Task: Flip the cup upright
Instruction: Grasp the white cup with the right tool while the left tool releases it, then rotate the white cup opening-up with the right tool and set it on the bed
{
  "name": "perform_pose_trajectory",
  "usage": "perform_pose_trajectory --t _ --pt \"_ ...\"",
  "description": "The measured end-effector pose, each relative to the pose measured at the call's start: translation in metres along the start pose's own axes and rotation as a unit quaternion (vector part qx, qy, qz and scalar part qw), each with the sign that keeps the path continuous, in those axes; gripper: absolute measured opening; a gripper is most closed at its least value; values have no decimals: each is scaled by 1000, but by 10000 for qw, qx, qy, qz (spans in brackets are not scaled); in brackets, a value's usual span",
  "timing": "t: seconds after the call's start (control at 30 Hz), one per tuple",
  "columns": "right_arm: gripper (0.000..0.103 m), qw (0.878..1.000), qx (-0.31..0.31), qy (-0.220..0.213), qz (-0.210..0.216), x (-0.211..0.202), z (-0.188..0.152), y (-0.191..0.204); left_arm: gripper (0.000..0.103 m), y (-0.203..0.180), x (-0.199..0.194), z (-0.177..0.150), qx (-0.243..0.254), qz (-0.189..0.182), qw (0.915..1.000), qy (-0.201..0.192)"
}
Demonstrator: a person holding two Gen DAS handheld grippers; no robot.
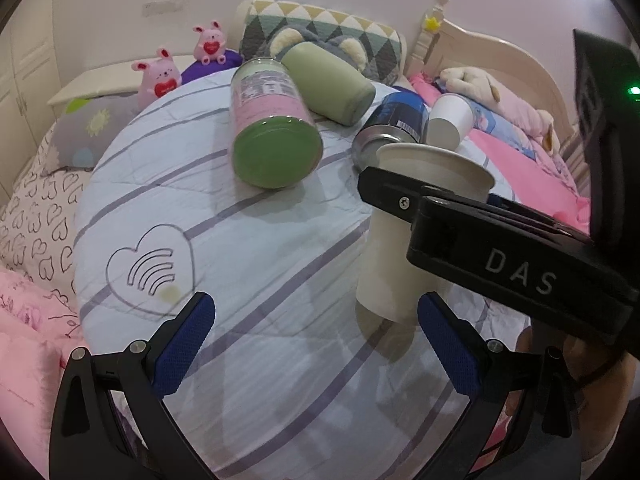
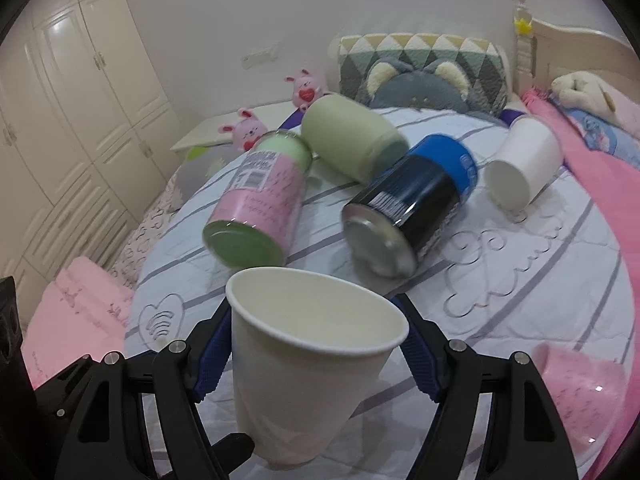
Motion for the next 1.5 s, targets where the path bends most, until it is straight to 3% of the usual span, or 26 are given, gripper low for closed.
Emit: perform_pose_trajectory --t 0.33,1.5 --pt "76 9982 -281 -450 -273 -10 3 -8 102 -1 13 -5 49 206 9998 64" --pt "80 9922 -713 -1020 -81 -52 -24 12 103 -18 -9 -19 420 381 9982 -199"
Point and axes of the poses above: each gripper's, at about its wrist camera, not at the fingertips, and x roughly the way its jaws point, y to its left, z to its top, the point moved 10 cm from there along x, roughly the way its jaws point, and after that the axes turned 10 degrees about -z, right-handed, at the moved point
